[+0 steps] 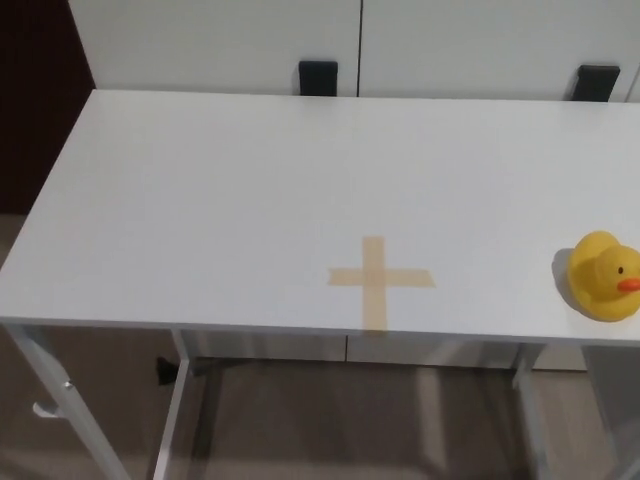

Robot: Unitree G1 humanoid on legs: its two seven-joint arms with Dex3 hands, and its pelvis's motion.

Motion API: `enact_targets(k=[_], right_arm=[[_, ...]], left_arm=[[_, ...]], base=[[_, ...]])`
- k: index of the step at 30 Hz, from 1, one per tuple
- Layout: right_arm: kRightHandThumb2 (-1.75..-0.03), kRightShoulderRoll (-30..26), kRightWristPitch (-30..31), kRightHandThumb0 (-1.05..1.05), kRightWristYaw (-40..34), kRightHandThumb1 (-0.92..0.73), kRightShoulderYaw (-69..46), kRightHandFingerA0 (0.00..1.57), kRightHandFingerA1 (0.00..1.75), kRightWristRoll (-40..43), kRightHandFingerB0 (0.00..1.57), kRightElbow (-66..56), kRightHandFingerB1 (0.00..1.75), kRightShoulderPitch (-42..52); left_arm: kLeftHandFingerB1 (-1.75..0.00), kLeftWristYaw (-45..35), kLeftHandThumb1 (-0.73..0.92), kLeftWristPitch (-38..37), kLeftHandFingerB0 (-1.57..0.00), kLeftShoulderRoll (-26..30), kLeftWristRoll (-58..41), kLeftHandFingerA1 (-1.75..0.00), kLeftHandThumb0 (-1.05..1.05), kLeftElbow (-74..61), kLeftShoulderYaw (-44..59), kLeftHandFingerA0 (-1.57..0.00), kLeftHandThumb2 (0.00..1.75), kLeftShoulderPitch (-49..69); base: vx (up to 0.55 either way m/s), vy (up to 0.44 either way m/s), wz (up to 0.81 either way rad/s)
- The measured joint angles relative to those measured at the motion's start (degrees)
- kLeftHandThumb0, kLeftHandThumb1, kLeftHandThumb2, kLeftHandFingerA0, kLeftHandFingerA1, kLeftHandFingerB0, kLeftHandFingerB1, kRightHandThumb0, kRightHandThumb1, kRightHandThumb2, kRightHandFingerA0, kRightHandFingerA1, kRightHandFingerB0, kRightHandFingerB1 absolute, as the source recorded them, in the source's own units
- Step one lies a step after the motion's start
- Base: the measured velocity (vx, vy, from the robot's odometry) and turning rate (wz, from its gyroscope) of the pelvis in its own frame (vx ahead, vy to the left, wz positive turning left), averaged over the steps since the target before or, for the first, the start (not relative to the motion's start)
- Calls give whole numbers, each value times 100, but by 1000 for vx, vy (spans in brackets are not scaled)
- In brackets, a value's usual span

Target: The robot uses its right hand to push the yellow duck toy to the center of the white desk.

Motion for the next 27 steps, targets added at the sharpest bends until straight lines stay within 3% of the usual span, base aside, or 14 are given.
enact_targets(k=[2,3,8,9,11,12,17,18,21,22,23,25,26,27], right_arm=[[-60,-77,-186,-39,64,-67,-241,73,78,125,41,84,56,-37],[-61,-154,-310,-48,94,-68,-401,65,89,214,40,123,59,-79],[-62,-507,-422,-51,112,-71,-1039,61,92,541,40,153,66,-462],[-63,-552,-416,-55,112,-76,-1105,58,96,588,40,145,72,-511],[-63,-679,-313,-58,104,-78,-1316,55,93,735,37,89,70,-758],[-63,-703,-287,-66,103,-79,-1343,53,84,758,36,76,61,-818],[-65,-1004,169,-71,43,-82,-1463,37,66,967,39,-441,48,-1678],[-72,-1029,238,-84,21,-70,-1442,26,64,975,38,-564,51,-1815],[-73,-1026,521,-87,-126,-68,-1345,25,66,1005,37,-1041,53,-2379],[-75,-1024,579,-91,-162,-67,-1336,26,74,1015,36,-1137,59,-2488],[-65,-1016,700,-95,-237,-81,-1320,37,74,1041,34,-1353,59,-2683],[-65,-830,835,-95,-344,-81,-1250,37,74,1095,34,-1684,59,-3024],[-79,-715,872,-97,-349,-68,-1177,38,66,1111,32,-1775,54,-3181],[-79,-645,893,-97,-347,-68,-1127,38,66,1119,32,-1824,54,-3247]], left_arm=[[-55,8,65,-1,-79,17,7,-77,-21,67,-18,-77,58,-1],[-63,16,66,-1,-83,26,12,-81,-18,103,-41,-79,63,0],[-62,33,65,-1,-82,25,9,-82,-18,166,-48,-79,65,-9],[-59,34,67,-2,-80,25,8,-74,-18,169,-49,-76,64,-15],[-56,36,67,-2,-78,25,11,-72,-18,181,-64,-76,62,-33],[-62,36,66,-2,-82,25,12,-82,-17,182,-68,-77,66,-37],[-60,42,66,-2,-81,23,12,-77,-20,181,-95,-78,62,-124],[-58,45,65,-2,-80,23,12,-75,-19,182,-97,-81,60,-150],[-58,51,65,-2,-79,27,16,-75,-20,182,-115,-81,62,-210],[-59,51,65,-2,-81,27,16,-77,-19,179,-117,-81,63,-227],[-60,51,66,-3,-81,28,16,-79,-18,173,-119,-81,65,-259],[-60,55,66,-4,-81,35,15,-79,-18,178,-119,-81,65,-264],[-60,56,66,-4,-80,35,14,-79,-18,180,-118,-81,65,-273],[-60,56,66,-5,-80,35,13,-79,-18,179,-118,-81,65,-280]], base=[[0,0,0],[0,0,0],[0,0,0],[0,0,0],[0,0,0],[0,0,0],[0,0,0],[0,0,0],[0,0,0],[0,0,0],[14,-2,7],[0,0,0],[0,0,0],[0,0,0]])
